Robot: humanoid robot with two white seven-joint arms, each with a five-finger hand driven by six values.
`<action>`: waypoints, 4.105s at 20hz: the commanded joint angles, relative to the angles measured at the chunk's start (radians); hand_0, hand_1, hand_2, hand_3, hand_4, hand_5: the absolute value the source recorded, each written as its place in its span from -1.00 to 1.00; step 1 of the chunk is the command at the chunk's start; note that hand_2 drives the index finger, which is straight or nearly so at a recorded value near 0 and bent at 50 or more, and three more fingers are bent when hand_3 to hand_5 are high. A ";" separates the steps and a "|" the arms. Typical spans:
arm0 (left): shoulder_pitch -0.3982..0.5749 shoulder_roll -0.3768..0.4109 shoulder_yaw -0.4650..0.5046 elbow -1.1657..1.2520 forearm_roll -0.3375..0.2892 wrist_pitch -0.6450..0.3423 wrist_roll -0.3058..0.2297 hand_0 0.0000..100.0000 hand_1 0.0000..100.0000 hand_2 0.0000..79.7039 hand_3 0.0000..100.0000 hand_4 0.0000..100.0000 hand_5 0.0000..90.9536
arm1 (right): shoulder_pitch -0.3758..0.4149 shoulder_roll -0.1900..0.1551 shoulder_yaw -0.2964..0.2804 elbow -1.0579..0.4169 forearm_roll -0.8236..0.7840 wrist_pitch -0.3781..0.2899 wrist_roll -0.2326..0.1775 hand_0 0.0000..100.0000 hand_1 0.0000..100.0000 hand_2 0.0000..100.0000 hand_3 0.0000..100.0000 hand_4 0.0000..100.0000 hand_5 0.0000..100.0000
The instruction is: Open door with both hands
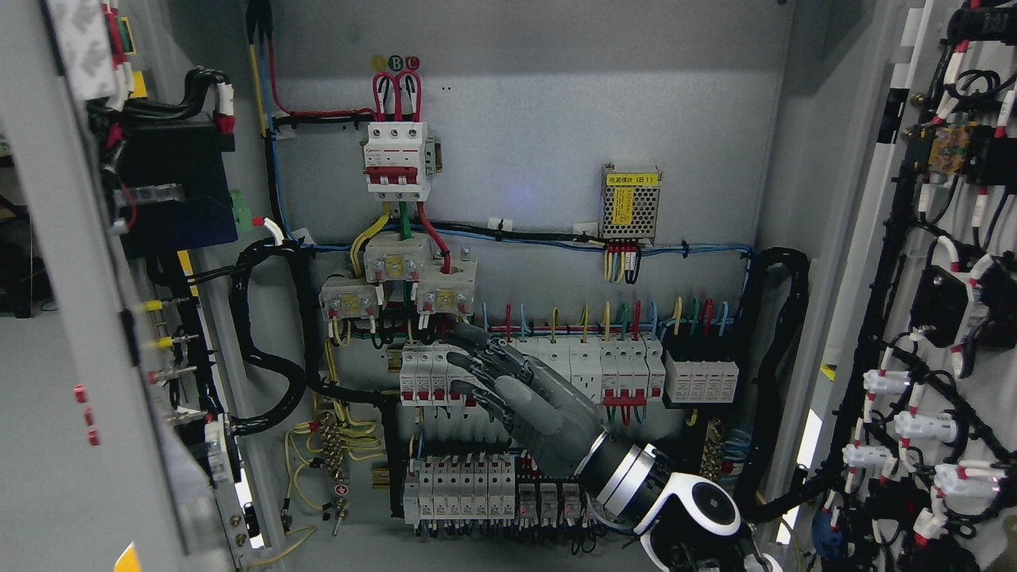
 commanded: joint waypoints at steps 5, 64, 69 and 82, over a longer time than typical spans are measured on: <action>-0.022 -0.015 0.000 -0.017 0.000 -0.002 0.000 -0.76 0.11 -1.00 -1.00 -1.00 -1.00 | 0.110 -0.034 0.316 -0.142 0.002 -0.001 -0.002 -1.00 0.00 -0.92 -1.00 -1.00 -1.00; 0.092 -0.016 0.006 -0.060 -0.002 -0.002 -0.026 -0.76 0.11 -1.00 -1.00 -1.00 -1.00 | 0.098 0.044 0.707 -0.179 -0.127 0.025 -0.238 -1.00 0.00 -0.92 -1.00 -1.00 -1.00; 0.092 -0.021 0.005 -0.061 0.000 -0.003 -0.026 -0.76 0.11 -1.00 -1.00 -1.00 -1.00 | 0.088 0.044 0.706 -0.171 -0.127 0.025 -0.238 -1.00 0.00 -0.92 -1.00 -1.00 -1.00; 0.086 -0.016 0.005 -0.075 0.000 -0.009 -0.026 -0.76 0.11 -1.00 -1.00 -1.00 -1.00 | 0.225 -0.078 0.388 -0.170 -0.115 0.013 -0.241 -1.00 0.00 -0.92 -1.00 -1.00 -1.00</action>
